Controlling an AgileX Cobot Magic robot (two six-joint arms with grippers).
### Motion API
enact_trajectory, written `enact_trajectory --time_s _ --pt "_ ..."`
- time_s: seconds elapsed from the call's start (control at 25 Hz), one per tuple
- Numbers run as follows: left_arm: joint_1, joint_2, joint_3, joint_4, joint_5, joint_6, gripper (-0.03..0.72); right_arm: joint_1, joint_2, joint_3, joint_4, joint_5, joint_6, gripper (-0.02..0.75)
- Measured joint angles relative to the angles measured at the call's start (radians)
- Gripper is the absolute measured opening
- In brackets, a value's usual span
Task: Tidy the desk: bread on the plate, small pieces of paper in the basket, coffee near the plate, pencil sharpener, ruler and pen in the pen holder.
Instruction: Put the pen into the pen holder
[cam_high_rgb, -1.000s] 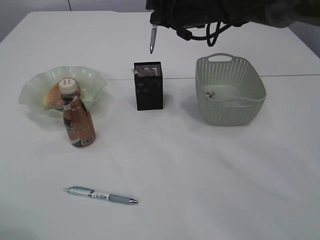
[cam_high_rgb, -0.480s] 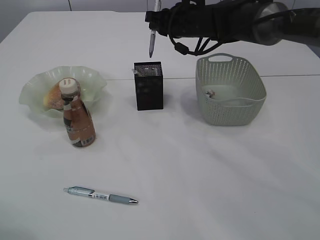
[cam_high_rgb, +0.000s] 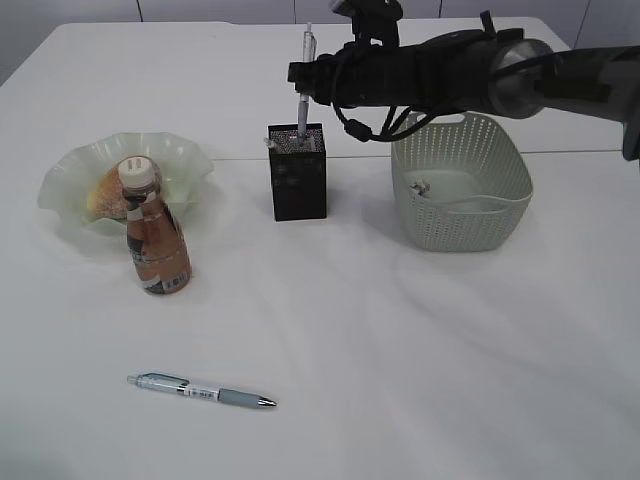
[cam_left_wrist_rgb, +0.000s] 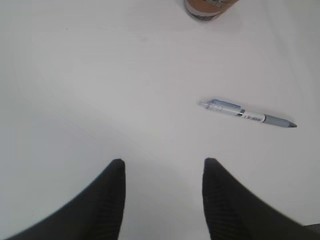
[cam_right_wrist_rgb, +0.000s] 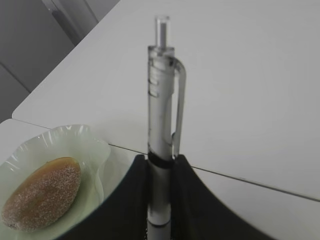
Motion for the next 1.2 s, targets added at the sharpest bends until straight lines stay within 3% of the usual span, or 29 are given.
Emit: enact_trajectory --time_s 0.4,0.72,1.08,1.2 --pt "0.000 0.000 0.000 0.001 0.000 0.000 0.370 0.000 0.019 0.000 0.040 0.008 -0.004 0.109" --pt "0.000 0.000 0.000 0.001 0.000 0.000 0.370 0.000 0.021 0.000 0.045 0.018 -0.004 0.232" --pt "0.000 0.000 0.000 0.001 0.000 0.000 0.370 0.000 0.011 0.000 0.075 0.058 -0.005 0.244" --pt "0.000 0.000 0.000 0.001 0.000 0.000 0.370 0.000 -0.034 0.000 0.025 0.082 0.005 0.246"
